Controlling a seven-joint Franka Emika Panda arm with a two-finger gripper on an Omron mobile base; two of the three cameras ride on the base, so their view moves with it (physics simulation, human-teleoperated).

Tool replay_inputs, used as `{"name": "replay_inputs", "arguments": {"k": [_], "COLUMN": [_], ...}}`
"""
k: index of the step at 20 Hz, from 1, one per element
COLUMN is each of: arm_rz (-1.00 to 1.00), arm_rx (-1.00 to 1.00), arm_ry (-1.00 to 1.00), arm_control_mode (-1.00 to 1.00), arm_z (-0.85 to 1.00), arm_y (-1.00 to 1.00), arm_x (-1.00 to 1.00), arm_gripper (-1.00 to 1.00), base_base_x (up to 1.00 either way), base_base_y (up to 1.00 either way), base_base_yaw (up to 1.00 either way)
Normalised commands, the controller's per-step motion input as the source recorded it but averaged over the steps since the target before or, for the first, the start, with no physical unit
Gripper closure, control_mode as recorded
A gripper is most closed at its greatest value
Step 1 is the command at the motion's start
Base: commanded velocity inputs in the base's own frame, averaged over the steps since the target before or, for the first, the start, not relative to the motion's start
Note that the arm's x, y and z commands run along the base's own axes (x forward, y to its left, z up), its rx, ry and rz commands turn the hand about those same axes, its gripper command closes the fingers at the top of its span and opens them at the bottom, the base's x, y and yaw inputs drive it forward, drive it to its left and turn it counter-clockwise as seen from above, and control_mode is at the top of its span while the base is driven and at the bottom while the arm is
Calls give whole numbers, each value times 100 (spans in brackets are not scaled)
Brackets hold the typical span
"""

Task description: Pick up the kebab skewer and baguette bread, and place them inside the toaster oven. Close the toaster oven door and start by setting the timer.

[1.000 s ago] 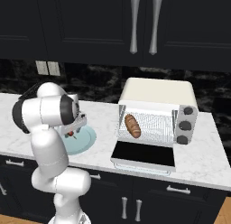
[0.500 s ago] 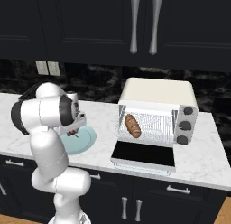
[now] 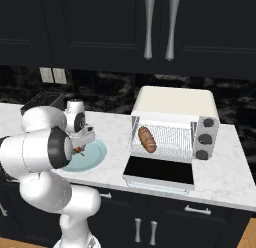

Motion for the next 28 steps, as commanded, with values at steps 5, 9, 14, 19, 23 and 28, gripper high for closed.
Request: {"name": "replay_inputs", "arguments": {"k": [5,9,14,19,23,28], "arm_rz": [0,0,0,0,-3,-3], "arm_rx": [0,0,0,-2,-3,-6], "arm_ry": [-1,-2,-1,0,0,-1], "arm_control_mode": [-100,-100,-100,-100,-100,-100], "arm_z": [67,81,79,64,52,40], "arm_y": [-71,-86,-84,-97,-100,-93], "arm_x": [-74,-56,-52,-41,-35,-31], "arm_gripper": [100,100,100,100,100,100], "base_base_x": [0,0,0,0,0,0], "base_base_y": [0,0,0,0,0,0], "base_base_yaw": [0,0,0,0,0,0]}}
